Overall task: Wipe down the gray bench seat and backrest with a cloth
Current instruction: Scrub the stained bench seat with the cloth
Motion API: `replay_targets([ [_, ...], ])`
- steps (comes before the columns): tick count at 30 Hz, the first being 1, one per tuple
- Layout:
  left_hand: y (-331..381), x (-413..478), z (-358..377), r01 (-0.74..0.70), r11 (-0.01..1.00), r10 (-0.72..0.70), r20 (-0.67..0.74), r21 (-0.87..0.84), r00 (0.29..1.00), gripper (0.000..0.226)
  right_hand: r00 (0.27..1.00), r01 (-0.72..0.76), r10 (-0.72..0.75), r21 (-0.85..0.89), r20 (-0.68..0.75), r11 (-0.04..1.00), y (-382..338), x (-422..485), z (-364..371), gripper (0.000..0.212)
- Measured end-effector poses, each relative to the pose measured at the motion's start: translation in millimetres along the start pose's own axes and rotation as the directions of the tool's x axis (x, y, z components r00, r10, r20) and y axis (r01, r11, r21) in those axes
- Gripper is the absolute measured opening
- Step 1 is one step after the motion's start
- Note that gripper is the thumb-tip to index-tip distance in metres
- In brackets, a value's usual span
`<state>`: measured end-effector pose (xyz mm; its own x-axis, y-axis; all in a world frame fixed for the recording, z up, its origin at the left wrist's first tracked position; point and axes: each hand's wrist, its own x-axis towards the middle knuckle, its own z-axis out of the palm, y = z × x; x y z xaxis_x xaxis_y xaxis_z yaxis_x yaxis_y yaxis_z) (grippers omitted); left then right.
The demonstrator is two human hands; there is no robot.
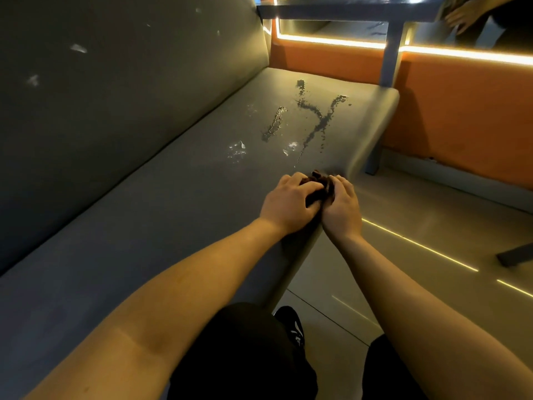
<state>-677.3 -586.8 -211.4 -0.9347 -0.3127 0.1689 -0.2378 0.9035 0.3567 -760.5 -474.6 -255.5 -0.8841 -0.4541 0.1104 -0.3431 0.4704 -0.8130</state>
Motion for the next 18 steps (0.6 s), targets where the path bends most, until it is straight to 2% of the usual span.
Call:
replay_targets([
  [3,-18.4,5.4,-3.9,0.065,0.998,-0.063,-0.067,0.016,0.996,0.037,1.0,0.004,-0.003,-0.09,0.019,0.996,0.9,1.2,2.2,0.046],
  [6,-46.2,12.9,-8.3,0.347,0.936,-0.352,-0.201,-0.061,0.914,0.039,0.999,-0.023,0.027,-0.099,0.046,0.995,-1.6,1.5,3.7,0.047],
  [8,-49.6,19.2,-8.9,0.441,0.894,-0.448,-0.167,-0.08,0.878,0.044,0.997,-0.028,0.035,-0.096,0.072,0.995,-1.9,1.8,2.3,0.047],
  [12,-21.3,21.5,3.4,0.344,0.936,-0.351,-0.13,-0.074,0.927,0.044,0.992,-0.064,0.064,-0.007,0.105,0.998,-3.2,3.1,-4.7,0.047],
  [15,-7.9,12.1,7.7,0.222,0.971,-0.23,-0.111,-0.086,0.967,0.042,0.989,-0.099,0.075,0.197,0.127,0.975,2.0,-1.6,-10.4,0.047],
  [18,8.4,1.1,10.0,0.029,0.995,-0.034,-0.054,-0.092,0.998,0.04,0.99,-0.104,0.06,0.368,0.128,0.924,9.9,-8.6,-14.8,0.05],
])
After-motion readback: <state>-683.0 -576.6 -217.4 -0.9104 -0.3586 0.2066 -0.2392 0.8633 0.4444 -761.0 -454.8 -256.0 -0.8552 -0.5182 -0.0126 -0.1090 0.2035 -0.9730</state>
